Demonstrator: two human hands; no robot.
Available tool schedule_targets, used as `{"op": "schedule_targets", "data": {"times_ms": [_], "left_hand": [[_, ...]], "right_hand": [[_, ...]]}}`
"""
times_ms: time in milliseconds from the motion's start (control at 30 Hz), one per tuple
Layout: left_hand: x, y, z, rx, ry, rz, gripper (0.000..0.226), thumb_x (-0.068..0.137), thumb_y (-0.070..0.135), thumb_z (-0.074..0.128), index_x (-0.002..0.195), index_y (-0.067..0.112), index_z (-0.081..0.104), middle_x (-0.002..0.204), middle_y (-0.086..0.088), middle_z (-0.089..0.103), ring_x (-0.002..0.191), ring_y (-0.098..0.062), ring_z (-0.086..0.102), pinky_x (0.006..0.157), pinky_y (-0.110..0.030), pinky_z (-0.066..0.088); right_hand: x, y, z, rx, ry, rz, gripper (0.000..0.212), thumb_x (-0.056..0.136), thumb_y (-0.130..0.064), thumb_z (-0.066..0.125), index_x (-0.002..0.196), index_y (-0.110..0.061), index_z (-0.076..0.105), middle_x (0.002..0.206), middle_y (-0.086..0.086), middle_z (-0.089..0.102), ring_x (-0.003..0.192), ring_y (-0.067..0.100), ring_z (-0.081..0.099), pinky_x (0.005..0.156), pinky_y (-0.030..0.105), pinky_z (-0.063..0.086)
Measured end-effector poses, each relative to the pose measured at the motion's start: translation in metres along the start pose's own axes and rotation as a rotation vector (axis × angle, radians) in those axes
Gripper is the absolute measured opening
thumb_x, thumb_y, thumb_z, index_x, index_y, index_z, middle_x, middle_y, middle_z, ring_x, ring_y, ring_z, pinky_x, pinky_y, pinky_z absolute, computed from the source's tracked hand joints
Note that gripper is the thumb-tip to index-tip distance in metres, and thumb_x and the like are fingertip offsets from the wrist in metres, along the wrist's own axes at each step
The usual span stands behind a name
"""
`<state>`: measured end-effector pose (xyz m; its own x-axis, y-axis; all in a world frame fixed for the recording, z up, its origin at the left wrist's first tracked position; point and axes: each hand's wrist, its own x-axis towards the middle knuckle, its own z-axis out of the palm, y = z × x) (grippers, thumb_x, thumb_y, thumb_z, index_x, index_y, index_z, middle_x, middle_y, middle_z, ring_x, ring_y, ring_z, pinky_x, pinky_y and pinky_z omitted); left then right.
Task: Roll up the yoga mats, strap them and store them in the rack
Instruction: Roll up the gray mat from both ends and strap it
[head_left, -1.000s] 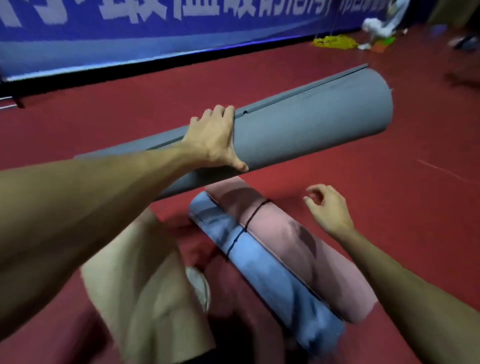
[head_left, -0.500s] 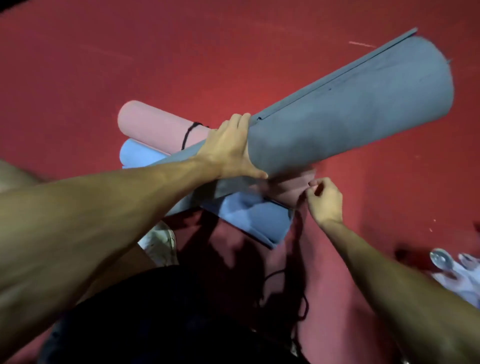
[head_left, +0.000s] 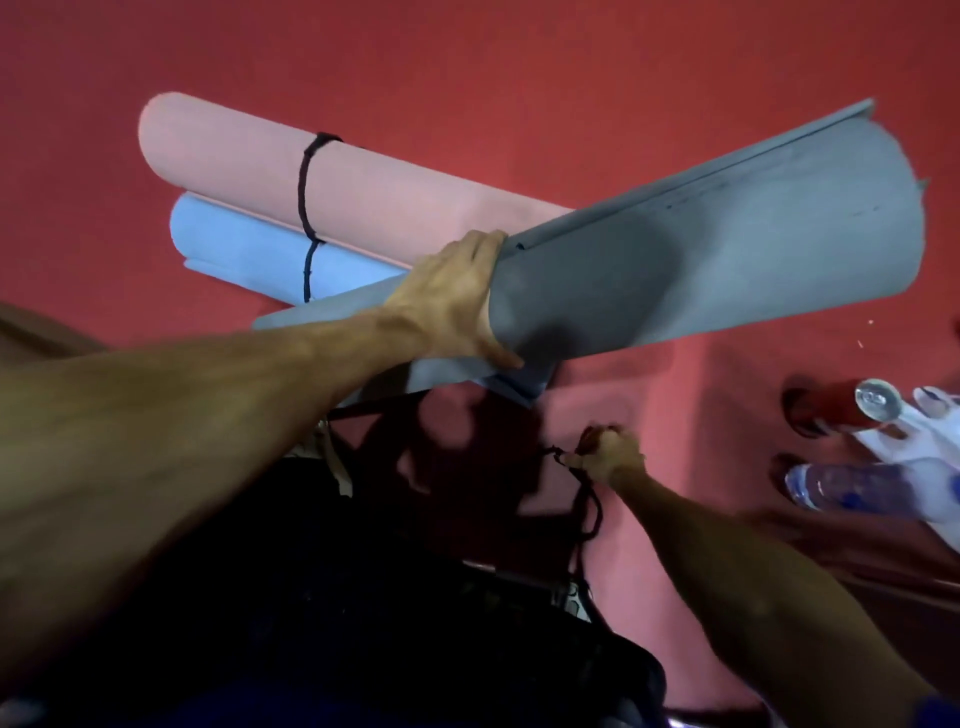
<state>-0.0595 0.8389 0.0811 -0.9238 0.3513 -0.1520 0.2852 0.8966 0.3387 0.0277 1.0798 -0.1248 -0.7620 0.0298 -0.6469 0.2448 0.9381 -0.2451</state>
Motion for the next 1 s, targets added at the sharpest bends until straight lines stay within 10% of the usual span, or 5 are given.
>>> {"op": "schedule_targets", "data": {"times_ms": [200,467,700,1000], "left_hand": [[0.005,-0.004,0.000,-0.038,0.016,0.014,0.123,0.038,0.064,0.083,0.137,0.009,0.034,0.125,-0.009,0.046,0.114,-0.029,0.047,0.097,-0.044,0.042],[0.008,-0.011,-0.035,-0.112,0.099,-0.015,0.127,0.037,0.073,0.075,0.142,0.016,0.031,0.133,-0.005,0.044,0.122,-0.026,0.045,0.100,-0.047,0.041],[-0.001,-0.021,-0.105,-0.146,0.295,-0.040,0.118,0.038,0.069,0.079,0.135,0.018,0.037,0.126,-0.005,0.049,0.118,-0.025,0.047,0.098,-0.040,0.041],[-0.058,-0.057,-0.236,-0.153,0.638,-0.135,0.105,0.038,0.065,0.081,0.127,0.025,0.043,0.123,0.002,0.051,0.110,-0.018,0.050,0.093,-0.039,0.045]], "right_hand": [[-0.010,-0.012,0.013,-0.201,0.047,0.017,0.036,0.085,-0.033,0.058,0.117,-0.019,0.064,0.126,0.012,0.049,0.120,0.035,0.043,0.095,0.041,0.042],[-0.016,-0.005,-0.064,0.658,-0.347,0.015,0.015,0.092,-0.008,0.063,0.077,-0.012,0.063,0.066,0.005,0.069,0.049,0.006,0.059,0.049,0.017,0.043],[-0.014,-0.061,-0.171,0.873,-0.480,-0.073,0.010,0.096,-0.006,0.052,0.088,-0.011,0.056,0.073,0.008,0.068,0.074,0.025,0.072,0.067,0.039,0.060],[-0.057,-0.236,-0.314,1.113,-0.334,-0.617,0.018,0.098,-0.009,0.042,0.102,-0.006,0.059,0.076,0.005,0.072,0.072,0.019,0.072,0.068,0.032,0.060]]}}
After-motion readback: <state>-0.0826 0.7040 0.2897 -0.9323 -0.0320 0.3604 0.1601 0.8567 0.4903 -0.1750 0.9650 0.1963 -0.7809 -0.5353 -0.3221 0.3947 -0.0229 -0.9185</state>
